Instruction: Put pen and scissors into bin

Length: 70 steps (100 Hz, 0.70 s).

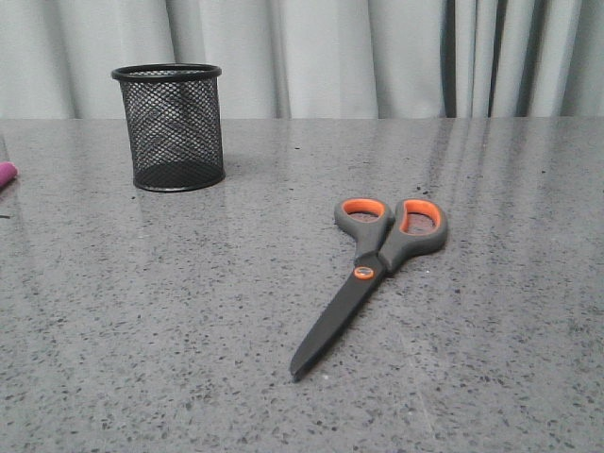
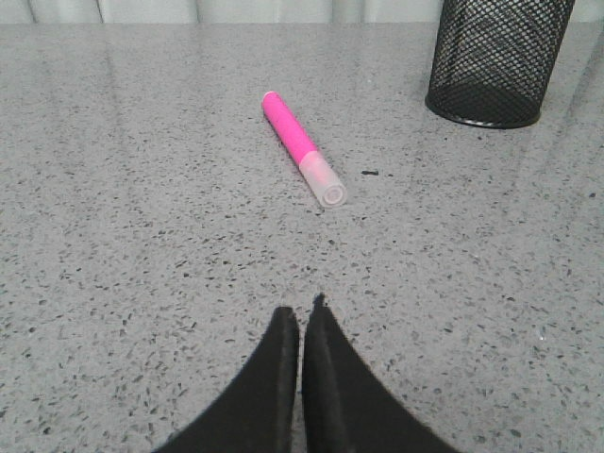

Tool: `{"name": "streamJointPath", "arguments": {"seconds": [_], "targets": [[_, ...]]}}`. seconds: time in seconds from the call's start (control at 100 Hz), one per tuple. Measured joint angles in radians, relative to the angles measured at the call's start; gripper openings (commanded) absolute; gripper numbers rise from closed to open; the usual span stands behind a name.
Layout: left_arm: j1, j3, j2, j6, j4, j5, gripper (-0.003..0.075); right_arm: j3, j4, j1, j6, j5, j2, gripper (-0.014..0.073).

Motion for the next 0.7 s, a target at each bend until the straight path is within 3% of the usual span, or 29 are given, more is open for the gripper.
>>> {"name": "streamJointPath", "arguments": {"seconds": [0.57,0.7], "targets": [[0.000,0.000,0.000,0.000,0.000,0.000,-0.0019,0.000,0.000,0.000,0.000,0.000,0.000,-0.0070],[0.000,0.000,0.000,0.000,0.004,0.000,-0.0019,0.000,0.000,0.000,0.000,-0.058,0.000,-0.0070]]}}
